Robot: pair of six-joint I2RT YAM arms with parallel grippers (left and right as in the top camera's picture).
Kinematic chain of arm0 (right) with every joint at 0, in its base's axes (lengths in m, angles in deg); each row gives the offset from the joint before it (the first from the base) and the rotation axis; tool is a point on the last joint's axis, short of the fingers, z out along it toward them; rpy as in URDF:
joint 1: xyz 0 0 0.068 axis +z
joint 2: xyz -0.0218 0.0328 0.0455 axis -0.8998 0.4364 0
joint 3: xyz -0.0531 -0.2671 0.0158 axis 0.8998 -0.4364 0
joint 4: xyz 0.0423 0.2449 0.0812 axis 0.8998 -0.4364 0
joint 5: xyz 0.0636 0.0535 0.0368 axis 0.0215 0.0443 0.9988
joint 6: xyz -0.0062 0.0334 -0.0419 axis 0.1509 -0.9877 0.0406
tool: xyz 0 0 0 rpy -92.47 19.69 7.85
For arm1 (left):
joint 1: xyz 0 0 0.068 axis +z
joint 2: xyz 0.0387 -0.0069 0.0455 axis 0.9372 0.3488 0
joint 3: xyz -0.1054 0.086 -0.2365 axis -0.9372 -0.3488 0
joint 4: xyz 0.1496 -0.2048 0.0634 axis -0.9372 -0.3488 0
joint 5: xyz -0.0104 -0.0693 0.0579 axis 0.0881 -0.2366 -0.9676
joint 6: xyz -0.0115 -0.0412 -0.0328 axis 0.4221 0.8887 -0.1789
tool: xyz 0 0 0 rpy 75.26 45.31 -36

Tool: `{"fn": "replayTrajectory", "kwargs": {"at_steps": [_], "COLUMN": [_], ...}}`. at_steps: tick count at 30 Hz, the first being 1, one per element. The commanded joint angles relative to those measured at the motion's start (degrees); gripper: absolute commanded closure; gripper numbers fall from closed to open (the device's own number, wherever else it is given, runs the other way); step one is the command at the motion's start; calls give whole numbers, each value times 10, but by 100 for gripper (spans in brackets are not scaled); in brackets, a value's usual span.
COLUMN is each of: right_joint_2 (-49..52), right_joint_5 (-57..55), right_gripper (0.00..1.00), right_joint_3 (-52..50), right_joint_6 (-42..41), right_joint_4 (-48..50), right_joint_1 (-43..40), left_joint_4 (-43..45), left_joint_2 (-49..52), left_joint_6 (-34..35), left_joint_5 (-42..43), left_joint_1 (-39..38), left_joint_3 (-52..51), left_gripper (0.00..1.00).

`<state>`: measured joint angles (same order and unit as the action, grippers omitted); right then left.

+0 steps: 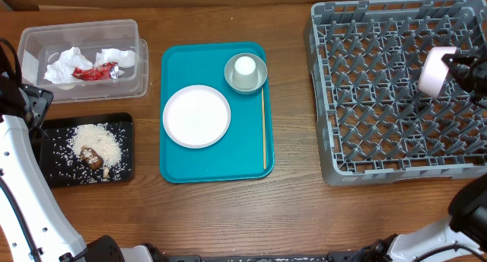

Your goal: Sort waste into correct bins and load items into the dishwasher

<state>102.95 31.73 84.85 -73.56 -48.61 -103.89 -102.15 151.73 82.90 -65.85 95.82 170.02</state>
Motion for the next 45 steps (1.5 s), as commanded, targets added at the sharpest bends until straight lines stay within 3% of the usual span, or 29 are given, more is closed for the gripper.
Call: {"fn": "replayTrajectory", "kwargs": {"at_steps": [1,18,34,45], "right_joint_2": [22,108,111,111], "right_joint_5": [80,87,63,32], "right_gripper": [96,96,96,96], "right_joint_3": [-2,-3,-3,-3], "right_joint_6": [15,14,-58,-59], "right_joint_4": [13,17,-13,-57], "right_joint_1": [-2,4,-38,-77], "left_joint_4": [-1,-1,-1,-1], "left_joint_2": [-4,-4,-4,-4], "left_joint_6": [12,12,12,12], "left_joint_5": [2,2,2,2], "left_joint_1": [-1,-1,-1,-1], "left_joint_3": [-2,-2,-2,-2], "left_gripper": [0,0,0,0]}}
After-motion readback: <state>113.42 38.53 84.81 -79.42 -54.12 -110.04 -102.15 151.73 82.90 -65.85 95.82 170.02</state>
